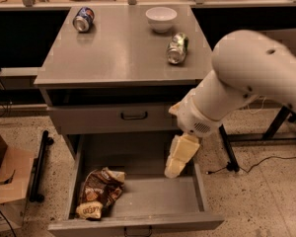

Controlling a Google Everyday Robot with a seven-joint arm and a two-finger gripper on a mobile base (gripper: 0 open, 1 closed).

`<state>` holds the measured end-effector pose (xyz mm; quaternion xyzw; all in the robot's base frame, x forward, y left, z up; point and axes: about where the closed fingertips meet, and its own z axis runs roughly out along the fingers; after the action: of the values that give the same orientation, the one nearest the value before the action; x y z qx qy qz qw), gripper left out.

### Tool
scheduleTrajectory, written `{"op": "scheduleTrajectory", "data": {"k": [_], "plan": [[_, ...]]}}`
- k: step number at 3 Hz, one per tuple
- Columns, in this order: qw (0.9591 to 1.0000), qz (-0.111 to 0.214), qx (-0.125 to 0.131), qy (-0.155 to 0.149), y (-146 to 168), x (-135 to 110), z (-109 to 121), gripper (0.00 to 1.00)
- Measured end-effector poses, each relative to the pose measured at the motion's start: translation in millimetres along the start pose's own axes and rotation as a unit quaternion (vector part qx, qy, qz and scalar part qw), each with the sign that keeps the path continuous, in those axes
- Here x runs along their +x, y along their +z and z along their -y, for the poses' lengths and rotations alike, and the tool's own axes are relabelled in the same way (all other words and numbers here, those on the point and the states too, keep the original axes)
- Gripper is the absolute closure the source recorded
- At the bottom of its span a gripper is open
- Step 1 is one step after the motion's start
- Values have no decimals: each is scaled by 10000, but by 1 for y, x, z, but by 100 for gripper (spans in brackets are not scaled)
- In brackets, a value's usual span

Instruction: Pick brown chip bag from middle drawer and place on counter

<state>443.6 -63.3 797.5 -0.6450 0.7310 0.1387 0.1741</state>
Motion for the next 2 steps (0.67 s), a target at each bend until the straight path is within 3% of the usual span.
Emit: {"op": "scheduleTrajectory", "data": {"k": [2], "plan": [[9958,650,-571,302,131,-25,2,0]]}}
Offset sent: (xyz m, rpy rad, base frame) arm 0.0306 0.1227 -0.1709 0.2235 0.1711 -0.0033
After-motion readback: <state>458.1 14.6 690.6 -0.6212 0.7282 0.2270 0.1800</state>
